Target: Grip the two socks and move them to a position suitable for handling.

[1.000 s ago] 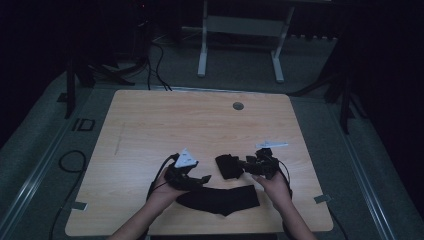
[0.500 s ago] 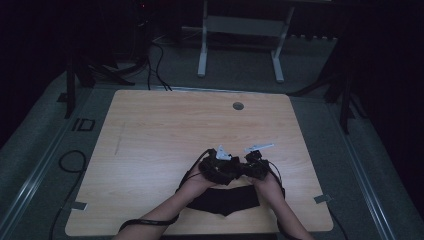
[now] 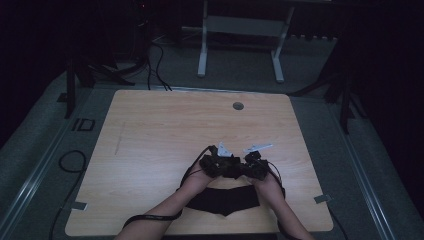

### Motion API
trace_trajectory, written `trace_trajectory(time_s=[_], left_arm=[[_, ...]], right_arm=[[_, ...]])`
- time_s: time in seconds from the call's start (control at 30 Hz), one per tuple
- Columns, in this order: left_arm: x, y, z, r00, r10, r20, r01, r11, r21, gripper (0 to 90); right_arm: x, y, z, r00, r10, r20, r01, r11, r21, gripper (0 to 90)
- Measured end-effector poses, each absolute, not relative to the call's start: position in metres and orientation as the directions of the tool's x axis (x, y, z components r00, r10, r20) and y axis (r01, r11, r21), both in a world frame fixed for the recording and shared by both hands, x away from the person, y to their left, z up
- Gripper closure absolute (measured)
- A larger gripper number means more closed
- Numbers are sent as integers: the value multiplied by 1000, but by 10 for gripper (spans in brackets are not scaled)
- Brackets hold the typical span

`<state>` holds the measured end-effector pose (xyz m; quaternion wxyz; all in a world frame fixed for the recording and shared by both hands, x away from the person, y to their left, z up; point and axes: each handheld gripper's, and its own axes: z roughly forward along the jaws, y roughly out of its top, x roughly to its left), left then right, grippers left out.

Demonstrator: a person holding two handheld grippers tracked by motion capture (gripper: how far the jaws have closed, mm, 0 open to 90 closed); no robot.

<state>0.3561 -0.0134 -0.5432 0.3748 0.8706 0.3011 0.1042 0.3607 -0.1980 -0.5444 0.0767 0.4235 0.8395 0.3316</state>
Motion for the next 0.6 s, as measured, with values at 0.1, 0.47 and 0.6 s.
trace_trajectory(time_s=[0.1,0.47,0.6], left_arm=[[356,0,-533,774,629,-71,461,-483,744,868],[340,61,-492,686,725,-64,432,-334,838,867],[330,93,-491,630,771,-91,434,-253,865,866]], right_arm=[[360,-201,-536,-626,763,160,651,398,646,871],[360,-227,-497,-591,785,185,616,291,732,871],[360,-237,-495,-569,797,204,626,259,736,871]])
